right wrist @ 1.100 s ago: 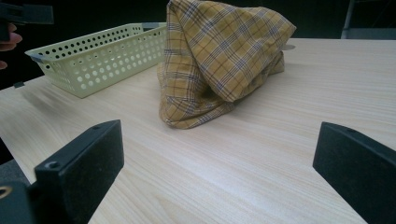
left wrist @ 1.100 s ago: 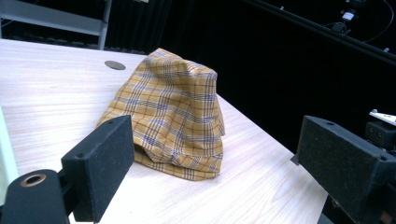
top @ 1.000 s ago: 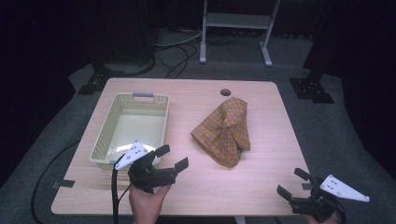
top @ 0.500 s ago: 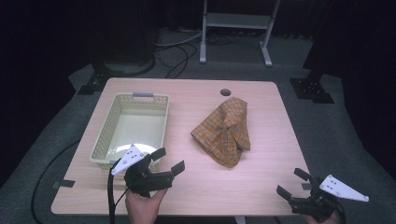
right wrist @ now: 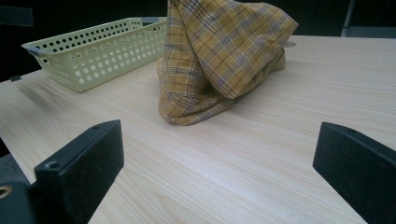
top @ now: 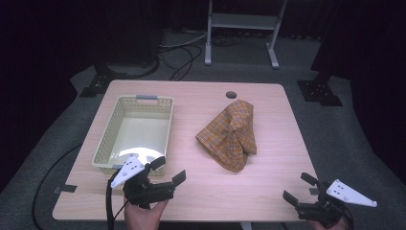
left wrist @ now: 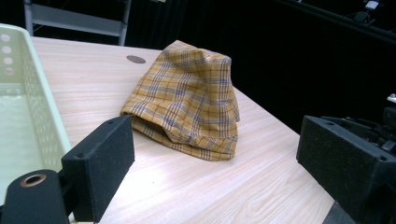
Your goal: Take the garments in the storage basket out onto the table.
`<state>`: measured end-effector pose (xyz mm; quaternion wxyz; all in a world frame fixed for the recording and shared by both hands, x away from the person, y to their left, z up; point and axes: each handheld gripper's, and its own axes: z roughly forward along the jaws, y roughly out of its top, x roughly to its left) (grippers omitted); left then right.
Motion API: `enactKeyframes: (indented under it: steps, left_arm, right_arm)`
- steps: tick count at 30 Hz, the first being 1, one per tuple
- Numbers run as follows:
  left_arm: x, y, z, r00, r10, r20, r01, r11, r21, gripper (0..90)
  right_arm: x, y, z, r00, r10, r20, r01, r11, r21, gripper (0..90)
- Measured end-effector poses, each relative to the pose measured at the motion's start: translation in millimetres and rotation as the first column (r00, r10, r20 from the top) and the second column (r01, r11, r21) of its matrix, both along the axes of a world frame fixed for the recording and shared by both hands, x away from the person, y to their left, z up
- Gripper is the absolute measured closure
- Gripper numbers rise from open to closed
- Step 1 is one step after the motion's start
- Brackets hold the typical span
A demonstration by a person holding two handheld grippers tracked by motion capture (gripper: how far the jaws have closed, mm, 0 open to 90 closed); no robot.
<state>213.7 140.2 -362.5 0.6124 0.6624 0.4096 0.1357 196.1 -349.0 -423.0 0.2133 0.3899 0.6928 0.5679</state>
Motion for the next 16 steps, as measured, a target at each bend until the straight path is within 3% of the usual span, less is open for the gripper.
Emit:
enactKeyframes:
  steps: [16]
  left_arm:
    - [-15.5,10.5,-6.2,0.9988,0.049,-0.002,-0.049,0.9988,0.002,11.4]
  right_arm:
    - [-1.0,0.4,1.9,1.0000,-0.002,0.007,0.002,1.000,0.001,1.8]
